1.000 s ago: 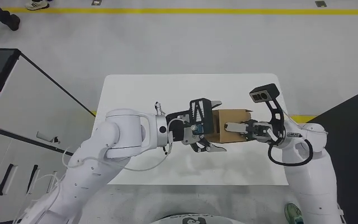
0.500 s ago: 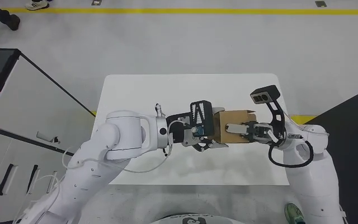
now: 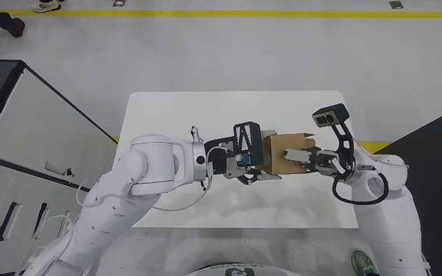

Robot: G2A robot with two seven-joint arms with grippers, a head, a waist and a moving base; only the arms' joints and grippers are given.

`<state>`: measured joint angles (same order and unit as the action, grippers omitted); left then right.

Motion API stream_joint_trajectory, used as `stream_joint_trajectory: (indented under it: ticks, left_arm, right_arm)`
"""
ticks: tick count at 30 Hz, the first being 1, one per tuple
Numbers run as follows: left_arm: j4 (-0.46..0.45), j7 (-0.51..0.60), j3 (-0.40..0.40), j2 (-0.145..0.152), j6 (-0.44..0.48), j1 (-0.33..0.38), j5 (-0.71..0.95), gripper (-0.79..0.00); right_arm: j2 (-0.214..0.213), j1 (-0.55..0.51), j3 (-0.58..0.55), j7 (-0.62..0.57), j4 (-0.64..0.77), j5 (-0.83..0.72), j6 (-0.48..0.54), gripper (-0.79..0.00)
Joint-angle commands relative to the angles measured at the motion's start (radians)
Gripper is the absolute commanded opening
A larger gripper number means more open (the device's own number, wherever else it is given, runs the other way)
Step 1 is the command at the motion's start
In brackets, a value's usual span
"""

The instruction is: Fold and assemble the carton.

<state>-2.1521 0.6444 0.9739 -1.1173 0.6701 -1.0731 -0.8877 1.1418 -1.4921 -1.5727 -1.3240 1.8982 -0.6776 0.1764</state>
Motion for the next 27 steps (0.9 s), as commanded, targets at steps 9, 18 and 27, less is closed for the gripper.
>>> stream_joint_trajectory:
  ticks: [9, 18, 27]
  left_arm:
    - [0.018, -0.060, 0.026, 0.005, 0.021, -0.012, 0.025, -0.785]
    - [0.062, -0.155, 0.065, 0.012, 0.073, -0.037, 0.100, -0.785]
    - [0.126, -0.266, 0.050, 0.008, 0.139, -0.044, 0.145, -0.785]
  right_arm:
    - [-0.013, -0.016, -0.062, -0.013, 0.003, -0.028, 0.011, 0.000]
    - [-0.028, -0.038, -0.189, -0.072, 0.007, -0.122, 0.013, 0.000]
    - [-0.038, -0.064, -0.302, -0.102, -0.006, -0.200, 0.023, -0.785]
